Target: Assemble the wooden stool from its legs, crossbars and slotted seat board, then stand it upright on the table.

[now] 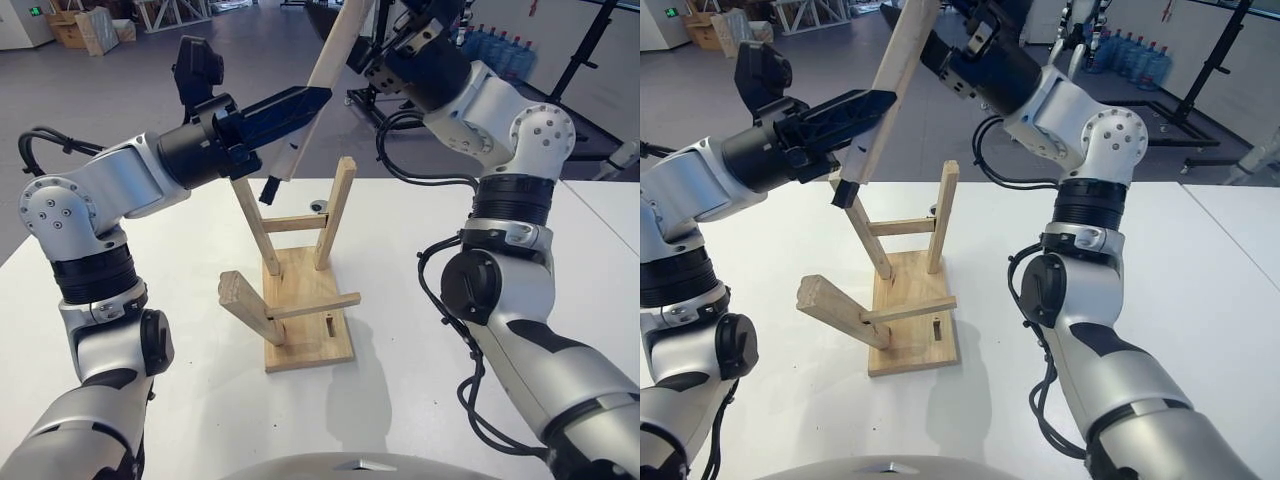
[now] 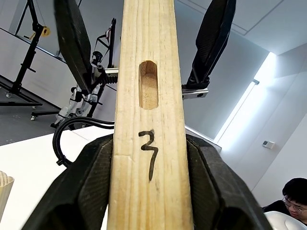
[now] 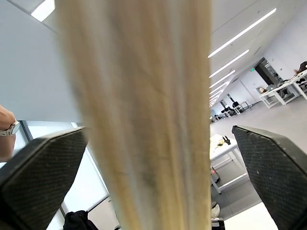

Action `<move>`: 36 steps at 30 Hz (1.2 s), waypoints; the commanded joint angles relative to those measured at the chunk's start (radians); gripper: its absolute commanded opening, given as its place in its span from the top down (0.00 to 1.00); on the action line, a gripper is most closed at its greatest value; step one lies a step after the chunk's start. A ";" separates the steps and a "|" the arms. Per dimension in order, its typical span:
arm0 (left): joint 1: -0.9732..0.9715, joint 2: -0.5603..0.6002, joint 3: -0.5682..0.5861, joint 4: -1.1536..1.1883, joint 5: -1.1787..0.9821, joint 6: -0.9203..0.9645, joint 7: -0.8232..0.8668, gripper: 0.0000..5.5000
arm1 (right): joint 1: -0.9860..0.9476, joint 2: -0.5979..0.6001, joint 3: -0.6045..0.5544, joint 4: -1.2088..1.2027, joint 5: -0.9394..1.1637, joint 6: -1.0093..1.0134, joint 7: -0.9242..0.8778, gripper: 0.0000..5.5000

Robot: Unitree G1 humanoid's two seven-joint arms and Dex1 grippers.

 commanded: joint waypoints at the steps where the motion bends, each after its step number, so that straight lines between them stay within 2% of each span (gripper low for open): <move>1: 0.022 0.026 -0.035 -0.024 -0.036 -0.048 0.020 0.63 | -0.002 0.016 0.009 -0.017 0.000 -0.021 -0.028 0.02; 5: 0.037 0.046 -0.057 -0.030 -0.052 -0.078 0.026 0.63 | -0.002 0.015 0.000 -0.015 0.014 -0.036 -0.044 0.02; 8: 0.046 0.057 -0.072 -0.036 -0.060 -0.098 0.032 0.63 | 0.007 0.012 0.001 -0.021 0.020 -0.036 -0.047 0.10; 23: 0.071 0.101 -0.121 -0.054 -0.070 -0.142 0.011 0.63 | 0.061 0.007 0.042 -0.102 -0.018 -0.059 -0.038 0.61; 30: 0.077 0.120 -0.130 -0.065 -0.051 -0.149 0.002 0.63 | 0.091 -0.009 0.075 -0.155 -0.069 -0.105 -0.033 0.63; 31: 0.078 0.123 -0.132 -0.070 -0.051 -0.148 -0.002 0.56 | 0.097 -0.010 0.079 -0.163 -0.076 -0.110 -0.034 0.63; 36: 0.080 0.126 -0.137 -0.079 -0.067 -0.163 0.009 0.43 | 0.116 -0.021 0.097 -0.186 -0.100 -0.128 -0.028 0.63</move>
